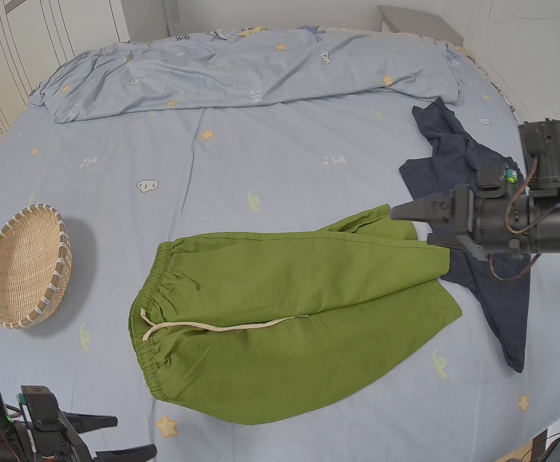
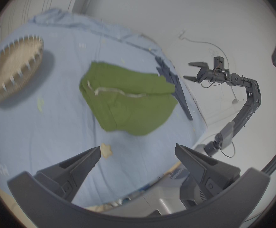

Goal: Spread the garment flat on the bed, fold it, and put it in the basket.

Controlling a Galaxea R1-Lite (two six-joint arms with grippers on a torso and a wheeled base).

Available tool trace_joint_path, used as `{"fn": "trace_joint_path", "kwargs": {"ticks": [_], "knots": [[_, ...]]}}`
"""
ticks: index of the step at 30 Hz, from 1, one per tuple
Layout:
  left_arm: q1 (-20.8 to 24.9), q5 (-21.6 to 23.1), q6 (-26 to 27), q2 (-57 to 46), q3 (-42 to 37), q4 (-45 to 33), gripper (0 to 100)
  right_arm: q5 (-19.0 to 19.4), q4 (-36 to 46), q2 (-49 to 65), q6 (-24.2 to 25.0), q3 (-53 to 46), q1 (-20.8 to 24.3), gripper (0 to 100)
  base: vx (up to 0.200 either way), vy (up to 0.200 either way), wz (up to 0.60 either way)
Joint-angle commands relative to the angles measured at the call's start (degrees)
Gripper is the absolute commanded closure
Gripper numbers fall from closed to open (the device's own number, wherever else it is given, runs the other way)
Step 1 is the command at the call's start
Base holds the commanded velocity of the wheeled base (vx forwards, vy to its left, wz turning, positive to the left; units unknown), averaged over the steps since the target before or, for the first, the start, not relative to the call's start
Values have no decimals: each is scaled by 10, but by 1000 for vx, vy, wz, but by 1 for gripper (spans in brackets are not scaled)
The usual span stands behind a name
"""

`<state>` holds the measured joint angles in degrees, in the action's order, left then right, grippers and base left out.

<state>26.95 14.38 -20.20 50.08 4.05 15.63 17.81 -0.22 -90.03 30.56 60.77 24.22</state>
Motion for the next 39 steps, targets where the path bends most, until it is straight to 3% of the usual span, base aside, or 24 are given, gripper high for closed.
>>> {"fn": "trace_joint_path", "kwargs": {"ticks": [1, 4, 9, 14, 21, 39], "knots": [[28, 34, -33, 79, -40, 18, 0, 43, -14, 92, -21, -72, -80, 0, 0, 0, 0], [25, 34, -32, 90, -32, 18, 0, 44, -14, 93, -24, -73, -88, 0, 0, 0, 0], [-33, 28, -29, 216, 13, 41, 0, 43, -15, 90, -25, -72, -92, 0, 0, 0, 0], [-39, 28, -28, 346, 18, 144, 0, 43, -14, 89, -25, -76, -93, 0, 0, 0, 0], [-42, 33, -32, 377, -9, 258, 0, 43, -20, 92, -25, -87, -93, 0, 0, 0, 0], [-67, 35, -29, 405, 27, 294, 0, 43, -21, 87, -26, -92, -92, 0, 0, 0, 0]]}}
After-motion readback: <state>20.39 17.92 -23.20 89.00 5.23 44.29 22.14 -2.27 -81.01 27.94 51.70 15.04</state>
